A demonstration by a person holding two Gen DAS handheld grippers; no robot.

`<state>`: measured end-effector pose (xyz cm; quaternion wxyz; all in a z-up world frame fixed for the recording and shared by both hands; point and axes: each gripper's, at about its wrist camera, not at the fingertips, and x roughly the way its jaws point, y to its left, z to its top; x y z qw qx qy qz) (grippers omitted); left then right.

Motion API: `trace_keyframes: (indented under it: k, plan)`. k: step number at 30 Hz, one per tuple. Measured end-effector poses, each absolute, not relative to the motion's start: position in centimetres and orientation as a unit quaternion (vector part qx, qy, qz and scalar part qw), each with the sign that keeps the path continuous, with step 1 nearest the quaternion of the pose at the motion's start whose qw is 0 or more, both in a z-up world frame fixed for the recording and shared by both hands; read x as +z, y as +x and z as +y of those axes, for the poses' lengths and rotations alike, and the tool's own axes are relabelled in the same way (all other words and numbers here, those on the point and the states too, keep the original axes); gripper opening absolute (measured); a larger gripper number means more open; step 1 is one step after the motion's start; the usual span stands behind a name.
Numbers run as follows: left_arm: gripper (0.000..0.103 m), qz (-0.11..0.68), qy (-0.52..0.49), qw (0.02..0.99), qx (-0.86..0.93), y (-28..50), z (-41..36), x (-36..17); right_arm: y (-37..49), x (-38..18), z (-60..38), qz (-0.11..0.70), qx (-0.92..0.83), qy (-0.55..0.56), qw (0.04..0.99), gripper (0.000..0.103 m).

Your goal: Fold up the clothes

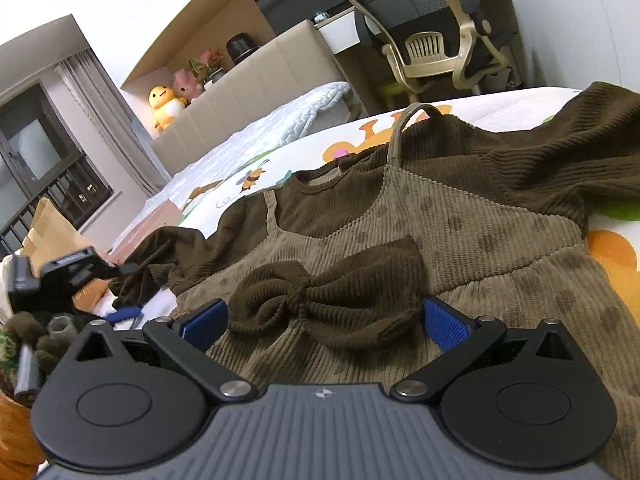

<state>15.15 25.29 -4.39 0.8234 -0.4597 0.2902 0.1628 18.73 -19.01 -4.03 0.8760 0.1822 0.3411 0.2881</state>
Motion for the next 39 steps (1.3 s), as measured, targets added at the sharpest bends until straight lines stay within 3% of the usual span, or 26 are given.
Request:
trace_keyframes:
  k: [3,4,6,7,8,11,14,19,21,24,25,26,28,31,34,35,37,39]
  plan:
    - [0.078,0.273,-0.440,0.832,0.200,17.0,26.2,-4.0,18.6,-4.0,-18.9,0.341,0.286,0.179,0.877,0.103]
    - [0.074,0.274,-0.421,0.839,0.211,17.7,26.2,-4.1,18.6,-4.0,-18.8,0.341,0.286,0.178,0.878,0.103]
    - [0.053,0.275,-0.381,0.852,0.231,19.0,26.2,-4.2,18.7,-4.0,-18.8,0.341,0.286,0.176,0.878,0.103]
    - [0.033,0.276,-0.361,0.857,0.241,19.7,26.2,-4.2,18.7,-4.0,-18.8,0.342,0.286,0.176,0.878,0.103]
    - [0.024,0.275,-0.336,0.866,0.248,20.3,26.0,-4.1,18.7,-4.0,-18.9,0.342,0.287,0.179,0.877,0.103]
    - [0.010,0.255,-0.225,0.913,0.226,21.2,23.1,-2.0,18.9,-4.1,-19.3,0.344,0.291,0.192,0.872,0.103]
    - [0.008,0.210,-0.150,0.951,0.171,21.3,19.2,1.8,19.0,-4.1,-19.4,0.348,0.302,0.195,0.866,0.103]
    - [0.008,0.168,-0.112,0.979,0.007,20.1,11.5,6.2,19.1,-4.2,-19.7,0.348,0.310,0.204,0.861,0.103]
    - [0.011,0.169,-0.103,0.978,-0.065,19.6,8.4,6.9,19.1,-4.3,-19.8,0.347,0.310,0.209,0.860,0.103]
    - [0.028,0.212,-0.096,0.964,-0.132,19.4,5.4,5.4,19.1,-4.4,-20.0,0.345,0.309,0.217,0.859,0.103]
    - [0.044,0.230,-0.094,0.958,-0.145,19.4,4.8,4.7,19.1,-4.4,-20.1,0.343,0.308,0.221,0.859,0.103]
    - [0.053,0.245,-0.092,0.954,-0.144,19.3,4.7,3.9,19.1,-4.4,-20.2,0.342,0.307,0.225,0.859,0.103]
    - [0.057,0.275,-0.087,0.947,-0.141,19.2,4.7,2.4,19.0,-4.1,-20.4,0.336,0.301,0.226,0.864,0.103]
    - [0.075,0.308,-0.062,0.943,-0.110,18.8,4.9,0.9,17.8,-2.3,-19.9,0.305,0.289,0.181,0.889,0.103]
    - [0.082,0.326,-0.041,0.941,-0.079,18.6,5.6,0.1,17.3,0.9,-18.5,0.269,0.276,0.104,0.917,0.102]
    - [0.084,0.329,-0.046,0.940,-0.077,18.8,6.2,0.0,17.8,1.7,-17.9,0.266,0.270,0.082,0.922,0.100]
    - [0.086,0.333,-0.058,0.938,-0.076,19.1,7.3,0.1,19.4,2.8,-16.7,0.271,0.256,0.045,0.927,0.085]
    - [0.089,0.330,-0.066,0.938,-0.077,18.9,7.7,0.2,21.9,2.5,-15.4,0.295,0.239,0.028,0.925,0.076]
